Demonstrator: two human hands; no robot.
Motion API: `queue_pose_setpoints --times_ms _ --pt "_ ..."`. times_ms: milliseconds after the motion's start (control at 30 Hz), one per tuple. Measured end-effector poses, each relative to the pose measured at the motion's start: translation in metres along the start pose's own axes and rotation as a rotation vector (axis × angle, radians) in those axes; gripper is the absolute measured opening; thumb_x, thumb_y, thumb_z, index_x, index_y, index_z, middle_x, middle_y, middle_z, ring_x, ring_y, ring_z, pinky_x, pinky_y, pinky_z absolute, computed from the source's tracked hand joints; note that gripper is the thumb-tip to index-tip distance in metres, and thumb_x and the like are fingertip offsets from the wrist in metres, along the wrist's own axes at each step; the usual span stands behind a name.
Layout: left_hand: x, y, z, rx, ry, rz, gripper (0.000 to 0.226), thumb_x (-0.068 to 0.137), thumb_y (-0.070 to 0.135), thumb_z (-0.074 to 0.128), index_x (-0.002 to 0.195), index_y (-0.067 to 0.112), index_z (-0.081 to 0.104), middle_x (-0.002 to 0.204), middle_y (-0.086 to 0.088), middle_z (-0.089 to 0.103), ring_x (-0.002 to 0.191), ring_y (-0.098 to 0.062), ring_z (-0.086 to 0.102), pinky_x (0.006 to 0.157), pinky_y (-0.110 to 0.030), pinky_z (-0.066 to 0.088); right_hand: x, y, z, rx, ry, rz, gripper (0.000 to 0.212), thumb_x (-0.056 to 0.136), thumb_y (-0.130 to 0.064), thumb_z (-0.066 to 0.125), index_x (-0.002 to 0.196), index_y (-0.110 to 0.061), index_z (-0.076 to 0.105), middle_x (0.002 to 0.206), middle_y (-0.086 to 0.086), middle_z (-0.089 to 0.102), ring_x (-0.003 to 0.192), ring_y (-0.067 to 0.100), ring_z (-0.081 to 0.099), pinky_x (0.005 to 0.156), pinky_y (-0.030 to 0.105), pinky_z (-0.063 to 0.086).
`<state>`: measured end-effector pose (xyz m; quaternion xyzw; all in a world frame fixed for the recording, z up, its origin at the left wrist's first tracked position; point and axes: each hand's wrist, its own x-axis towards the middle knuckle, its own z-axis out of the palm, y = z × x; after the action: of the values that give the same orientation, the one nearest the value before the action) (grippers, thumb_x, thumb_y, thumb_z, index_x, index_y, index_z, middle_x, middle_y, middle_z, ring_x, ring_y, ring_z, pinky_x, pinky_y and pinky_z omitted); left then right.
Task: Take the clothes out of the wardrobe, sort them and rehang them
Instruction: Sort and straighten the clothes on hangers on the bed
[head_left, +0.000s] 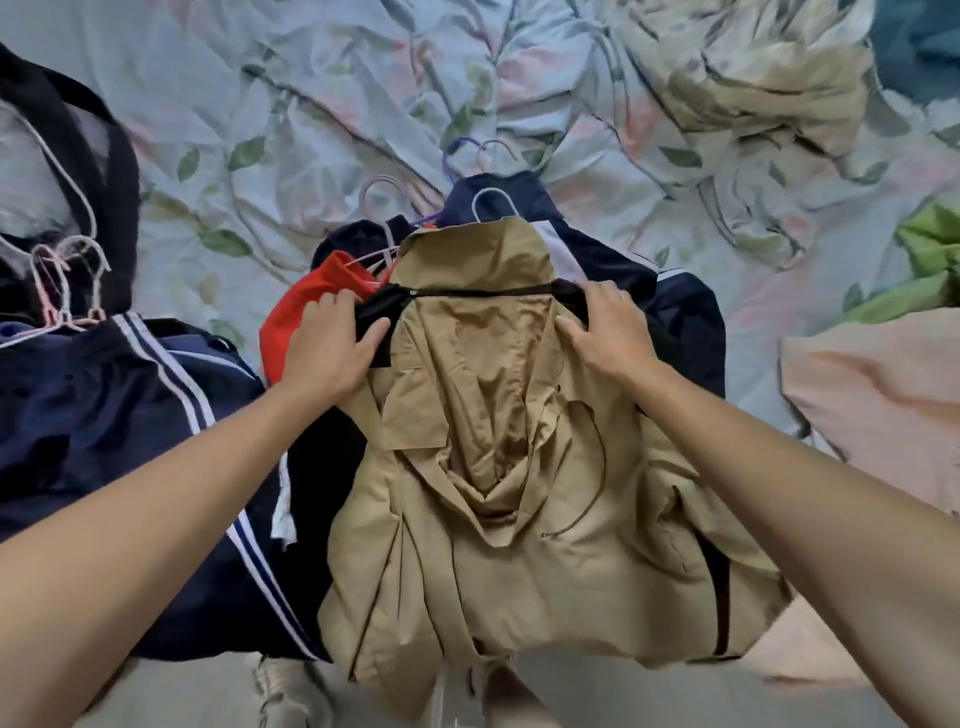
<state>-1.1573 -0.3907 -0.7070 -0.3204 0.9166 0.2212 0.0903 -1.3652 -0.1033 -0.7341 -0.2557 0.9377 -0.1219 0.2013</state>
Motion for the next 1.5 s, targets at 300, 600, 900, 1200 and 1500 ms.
queue_pose_setpoints --times_ms 300,600,900,1200,1500 --pt "-0.045 0.022 -0.039 -0.151 0.03 0.119 0.033 0.1 0.056 0.052 0.097 0.024 0.061 0.086 0.005 0.068 0.082 -0.023 0.061 0.067 -0.046 0.048 -0.045 -0.004 -0.032 0.239 0.03 -0.066 0.022 0.1 -0.041 0.06 0.098 -0.02 0.053 0.098 -0.004 0.061 0.098 0.028 0.061 0.085 0.05 0.049" --pt "-0.177 0.039 -0.16 -0.413 -0.056 0.156 0.029 0.093 0.058 0.058 0.095 0.033 0.072 0.082 0.014 0.074 0.079 -0.007 0.068 0.072 -0.044 0.056 -0.199 -0.073 -0.159 0.397 0.183 -0.108 0.02 0.098 -0.03 0.068 0.092 -0.043 0.054 0.084 -0.022 0.062 0.079 0.0 0.055 0.066 0.023 0.041" --pt "-0.343 0.061 -0.308 -0.695 -0.33 0.5 0.058 0.096 0.06 0.06 0.07 0.009 0.051 0.068 0.003 0.044 0.066 -0.014 0.042 0.064 -0.039 0.029 -0.43 -0.161 -0.269 0.383 0.394 -0.01 0.007 0.09 -0.038 0.062 0.084 -0.036 0.058 0.082 -0.013 0.062 0.079 0.009 0.059 0.071 0.046 0.051" --pt "-0.405 0.124 -0.412 -0.758 -0.193 0.628 0.066 0.089 0.06 0.075 0.076 -0.004 0.067 0.074 -0.027 0.066 0.06 -0.017 0.055 0.063 -0.032 0.039 -0.574 -0.226 -0.364 0.362 0.709 -0.004 0.029 0.092 -0.026 0.067 0.12 -0.029 0.062 0.109 -0.014 0.06 0.103 0.012 0.058 0.087 0.043 0.049" --pt "-0.469 0.212 -0.409 -0.643 -0.111 0.799 0.049 0.091 0.042 0.079 0.059 0.012 0.058 0.052 0.003 0.053 0.05 -0.007 0.047 0.056 -0.033 0.033 -0.624 -0.278 -0.426 0.551 0.914 0.062 0.048 0.104 -0.043 0.052 0.15 -0.033 0.042 0.14 -0.014 0.055 0.132 0.0 0.049 0.11 0.028 0.04"
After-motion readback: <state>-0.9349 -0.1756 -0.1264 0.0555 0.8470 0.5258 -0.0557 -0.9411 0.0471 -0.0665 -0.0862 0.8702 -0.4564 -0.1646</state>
